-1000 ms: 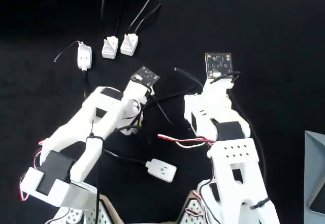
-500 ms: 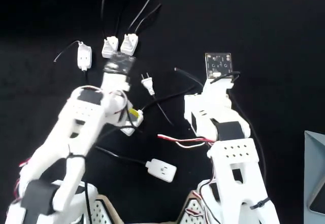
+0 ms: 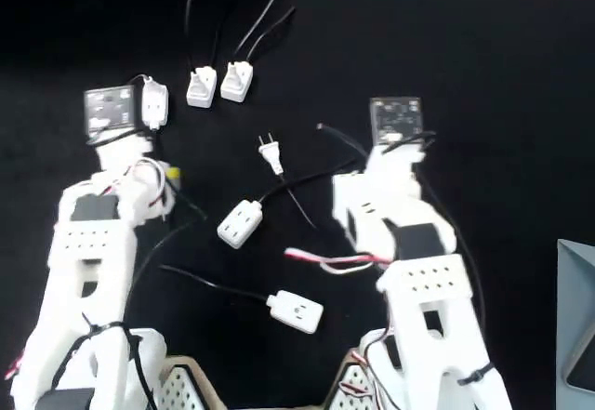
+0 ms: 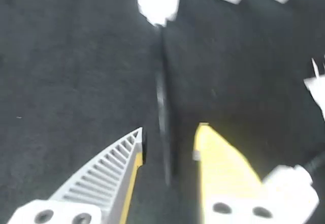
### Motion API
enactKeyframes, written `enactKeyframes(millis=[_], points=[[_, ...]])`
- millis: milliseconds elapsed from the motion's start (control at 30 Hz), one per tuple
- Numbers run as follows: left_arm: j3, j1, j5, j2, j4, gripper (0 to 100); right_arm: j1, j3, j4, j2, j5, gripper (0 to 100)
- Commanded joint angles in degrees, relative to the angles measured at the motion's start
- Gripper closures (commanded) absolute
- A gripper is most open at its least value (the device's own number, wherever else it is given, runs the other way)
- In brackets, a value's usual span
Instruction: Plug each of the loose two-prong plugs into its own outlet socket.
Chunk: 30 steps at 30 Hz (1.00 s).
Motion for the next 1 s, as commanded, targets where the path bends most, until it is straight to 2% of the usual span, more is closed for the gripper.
enactKeyframes(millis=[0, 233, 467, 667, 967], points=[[0.31, -3.91, 3.34, -1.85, -4.75, 91, -7.21, -4.35, 2.55, -3.91, 0.53, 98.7], [0.22, -10.51, 8.09, -1.85, -5.10, 92, -20.84, -4.18, 3.08, -4.53, 4.84, 98.7], [-0.13, -12.18, 8.62, -1.76, -5.10, 92, -30.95, -3.91, -2.81, 1.63, 4.92, 98.7], [0.04, -12.09, 8.44, -1.76, -5.10, 92, -33.41, -3.91, -9.05, 8.04, 7.21, 98.7], [0.04, -11.91, 8.35, -1.76, -5.10, 92, -33.14, -4.35, -18.64, 19.82, 10.99, 98.7]])
